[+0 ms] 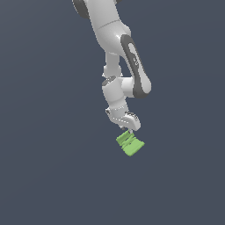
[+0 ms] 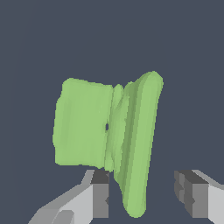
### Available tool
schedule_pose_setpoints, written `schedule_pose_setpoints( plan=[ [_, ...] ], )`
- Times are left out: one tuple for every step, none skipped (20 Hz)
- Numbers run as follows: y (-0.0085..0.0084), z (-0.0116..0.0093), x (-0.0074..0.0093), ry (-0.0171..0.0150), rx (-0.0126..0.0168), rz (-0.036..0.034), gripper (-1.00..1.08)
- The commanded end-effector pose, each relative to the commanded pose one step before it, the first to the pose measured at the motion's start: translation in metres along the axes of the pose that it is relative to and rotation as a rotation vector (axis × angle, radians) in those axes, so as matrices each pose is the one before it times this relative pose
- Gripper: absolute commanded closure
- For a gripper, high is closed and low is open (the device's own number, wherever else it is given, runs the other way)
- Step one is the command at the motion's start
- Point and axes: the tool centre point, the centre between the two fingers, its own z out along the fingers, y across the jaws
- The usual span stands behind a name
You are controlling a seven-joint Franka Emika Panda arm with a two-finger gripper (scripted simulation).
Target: Pick up the object and move it to a goal position.
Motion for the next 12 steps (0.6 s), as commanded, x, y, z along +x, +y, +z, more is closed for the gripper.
schedule_pose_setpoints(
  plan=[
    [0.00043, -0.00006, 0.00021, 0.00388, 0.0049, 0.01068, -0.2],
    [0.00111, 0.0, 0.00044, 0.00219, -0.0004, 0.00313, -0.2],
    [0.00162, -0.00001, 0.00065, 0.00296, -0.00112, 0.00359, -0.2],
    [0.00176, -0.00001, 0.00068, 0.0032, -0.00134, 0.0037, -0.2],
    [0.00117, -0.00002, 0.00046, 0.00225, -0.00072, 0.00278, -0.2],
    [0.00088, -0.00003, 0.00033, 0.00195, -0.00014, 0.00285, -0.2],
    [0.00045, -0.00003, 0.00013, 0.00145, 0.00069, 0.00289, -0.2],
    [0.00007, -0.00005, -0.00002, 0.00111, 0.0016, 0.00324, -0.2],
    [-0.00029, -0.00007, -0.00017, 0.00082, 0.00251, 0.00368, -0.2],
    [-0.00058, -0.00009, -0.00031, 0.00068, 0.00341, 0.00434, -0.2],
    [-0.00065, -0.00012, -0.00035, 0.00096, 0.00414, 0.00548, -0.2],
    [-0.00036, -0.00016, -0.00023, 0.00171, 0.00428, 0.00675, -0.2]
  ],
)
